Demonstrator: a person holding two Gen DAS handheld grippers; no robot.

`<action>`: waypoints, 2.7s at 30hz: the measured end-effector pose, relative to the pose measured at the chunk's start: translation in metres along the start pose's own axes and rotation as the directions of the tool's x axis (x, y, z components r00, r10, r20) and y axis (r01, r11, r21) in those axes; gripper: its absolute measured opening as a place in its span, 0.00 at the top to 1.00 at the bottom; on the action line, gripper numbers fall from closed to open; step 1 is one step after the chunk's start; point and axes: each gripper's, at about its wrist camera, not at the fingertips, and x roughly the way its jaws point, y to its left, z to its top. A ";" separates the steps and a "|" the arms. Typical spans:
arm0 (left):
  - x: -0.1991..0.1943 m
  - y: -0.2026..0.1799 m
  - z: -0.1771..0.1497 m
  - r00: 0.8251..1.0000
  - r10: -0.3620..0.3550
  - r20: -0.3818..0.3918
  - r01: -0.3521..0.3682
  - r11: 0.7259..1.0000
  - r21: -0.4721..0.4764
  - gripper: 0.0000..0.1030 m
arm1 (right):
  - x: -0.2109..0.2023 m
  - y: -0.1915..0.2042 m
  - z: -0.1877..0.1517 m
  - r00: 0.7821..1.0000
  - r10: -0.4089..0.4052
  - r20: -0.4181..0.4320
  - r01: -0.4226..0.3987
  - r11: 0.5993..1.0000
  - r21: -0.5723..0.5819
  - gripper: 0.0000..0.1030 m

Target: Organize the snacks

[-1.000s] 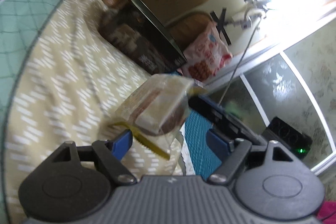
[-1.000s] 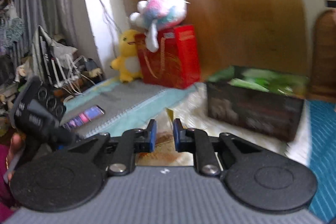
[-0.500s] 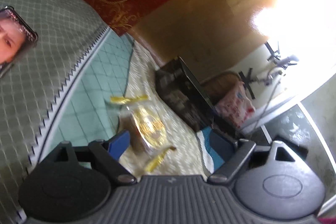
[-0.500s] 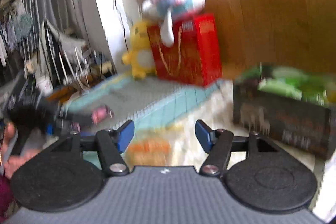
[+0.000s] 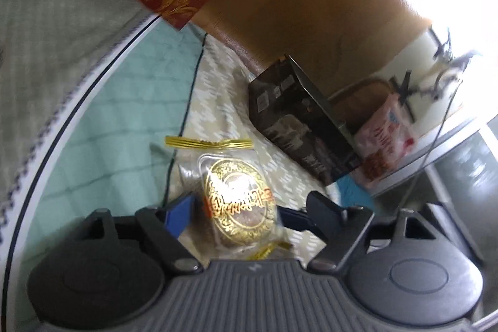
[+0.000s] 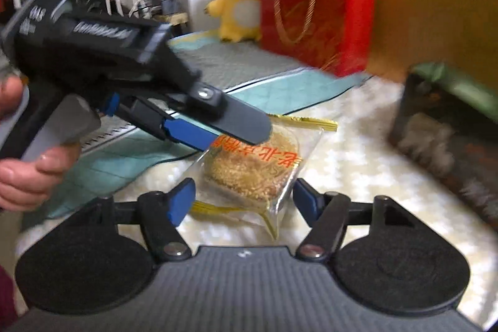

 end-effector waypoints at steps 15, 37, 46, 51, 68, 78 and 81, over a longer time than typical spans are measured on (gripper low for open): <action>0.118 -0.156 0.095 0.982 -0.180 -0.049 0.186 0.938 0.291 0.20 | -0.086 -0.131 0.028 0.888 -0.402 0.223 0.366 0.911 0.189 0.34; 0.095 -0.148 0.040 0.996 0.004 0.086 -0.034 0.936 0.350 0.11 | -0.126 -0.096 -0.039 0.796 -0.545 0.263 0.379 0.788 0.485 0.21; 0.067 -0.139 -0.034 0.966 0.208 0.154 -0.255 0.868 0.426 0.06 | -0.121 -0.071 -0.063 0.800 -0.568 0.195 0.381 0.732 0.565 0.21; 0.059 -0.131 -0.052 0.948 0.273 0.162 -0.316 0.855 0.411 0.06 | -0.122 -0.058 -0.069 0.807 -0.559 0.191 0.371 0.730 0.574 0.21; 0.055 -0.118 -0.074 0.867 0.426 0.259 -0.498 0.764 0.411 0.00 | -0.129 -0.048 -0.084 0.803 -0.559 0.208 0.342 0.717 0.608 0.21; 0.063 -0.113 -0.079 0.837 0.477 0.268 -0.547 0.722 0.423 0.00 | -0.130 -0.050 -0.086 0.806 -0.551 0.219 0.322 0.717 0.619 0.19; 0.064 -0.112 -0.078 0.831 0.487 0.268 -0.556 0.720 0.415 0.00 | -0.130 -0.050 -0.086 0.807 -0.549 0.220 0.320 0.718 0.618 0.18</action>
